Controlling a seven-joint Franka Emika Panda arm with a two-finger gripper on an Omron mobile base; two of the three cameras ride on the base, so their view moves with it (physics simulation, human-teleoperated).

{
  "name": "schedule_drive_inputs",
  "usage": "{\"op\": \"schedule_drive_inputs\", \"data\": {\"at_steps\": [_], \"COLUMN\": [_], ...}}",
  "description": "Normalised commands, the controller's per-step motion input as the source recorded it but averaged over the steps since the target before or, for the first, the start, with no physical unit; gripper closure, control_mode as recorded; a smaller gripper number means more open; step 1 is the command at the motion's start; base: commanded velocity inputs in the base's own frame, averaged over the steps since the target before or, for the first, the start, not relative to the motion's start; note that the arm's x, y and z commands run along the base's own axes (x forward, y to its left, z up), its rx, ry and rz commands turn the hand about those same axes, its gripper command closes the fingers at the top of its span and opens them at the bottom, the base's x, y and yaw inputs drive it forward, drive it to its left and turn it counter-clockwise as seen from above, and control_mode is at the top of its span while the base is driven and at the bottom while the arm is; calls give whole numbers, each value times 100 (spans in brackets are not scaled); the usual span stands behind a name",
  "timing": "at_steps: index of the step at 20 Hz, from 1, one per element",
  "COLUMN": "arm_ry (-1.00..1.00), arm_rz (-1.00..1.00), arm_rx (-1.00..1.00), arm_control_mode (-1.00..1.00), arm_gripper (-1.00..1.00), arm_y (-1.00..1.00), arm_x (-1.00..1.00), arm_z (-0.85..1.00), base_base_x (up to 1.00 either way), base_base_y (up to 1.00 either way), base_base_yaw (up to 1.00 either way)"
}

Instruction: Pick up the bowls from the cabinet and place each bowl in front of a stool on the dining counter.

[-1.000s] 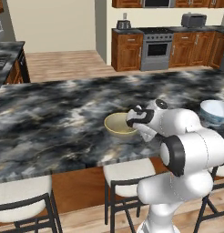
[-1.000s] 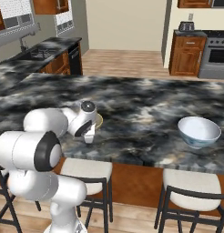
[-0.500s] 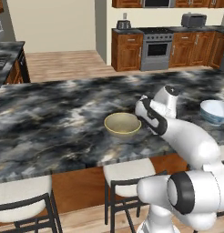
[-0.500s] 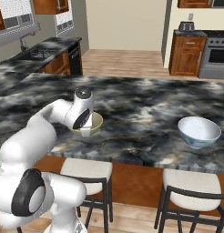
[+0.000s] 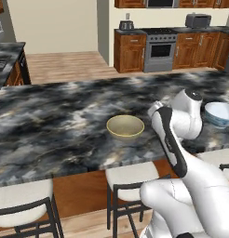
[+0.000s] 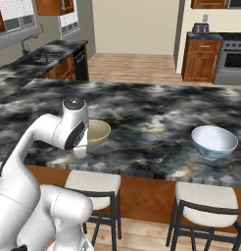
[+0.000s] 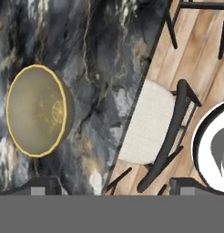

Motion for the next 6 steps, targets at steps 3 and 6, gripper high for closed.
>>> {"op": "schedule_drive_inputs", "data": {"at_steps": [3, 6], "arm_ry": [12, 13], "arm_rz": [6, 8], "arm_rx": [0, 0], "arm_control_mode": [-100, -100], "arm_gripper": [-100, -100], "arm_y": [0, 0], "arm_x": [-76, -60], "arm_z": [82, 83], "base_base_x": [0, 0], "base_base_y": [0, 0], "base_base_yaw": [0, 0]}}
